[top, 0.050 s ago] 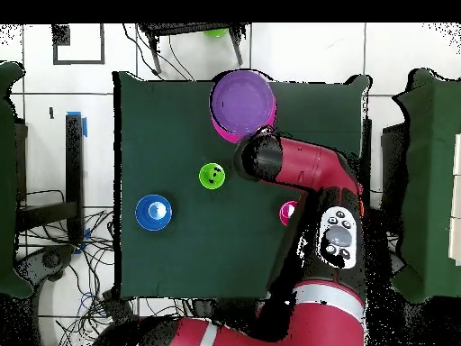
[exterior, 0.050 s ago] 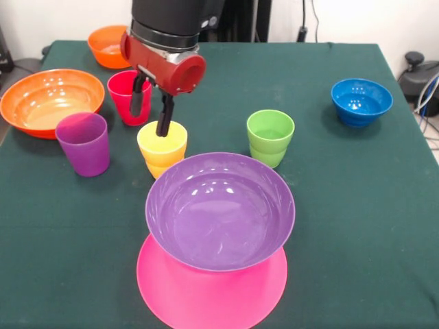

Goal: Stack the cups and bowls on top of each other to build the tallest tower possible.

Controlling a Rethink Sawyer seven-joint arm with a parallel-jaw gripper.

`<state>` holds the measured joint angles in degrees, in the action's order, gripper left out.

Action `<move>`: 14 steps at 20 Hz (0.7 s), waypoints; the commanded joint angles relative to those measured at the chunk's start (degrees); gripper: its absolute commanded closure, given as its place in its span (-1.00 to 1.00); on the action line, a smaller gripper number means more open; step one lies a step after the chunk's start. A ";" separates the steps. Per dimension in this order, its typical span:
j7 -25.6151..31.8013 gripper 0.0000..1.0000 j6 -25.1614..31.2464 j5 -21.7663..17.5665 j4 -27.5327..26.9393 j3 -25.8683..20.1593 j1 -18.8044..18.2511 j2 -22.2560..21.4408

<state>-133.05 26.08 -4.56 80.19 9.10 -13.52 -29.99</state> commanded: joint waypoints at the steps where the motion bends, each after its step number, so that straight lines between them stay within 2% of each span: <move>1: 8.60 -1.00 -3.20 -6.83 5.66 -8.72 -2.04 2.45; 7: 7.95 -1.00 -4.22 -9.03 7.90 -10.27 -3.94 2.52; 14: 8.80 -1.00 -2.14 -11.19 8.58 -12.64 -6.05 3.21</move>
<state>-133.05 24.54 -10.82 84.70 4.94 -18.55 -29.77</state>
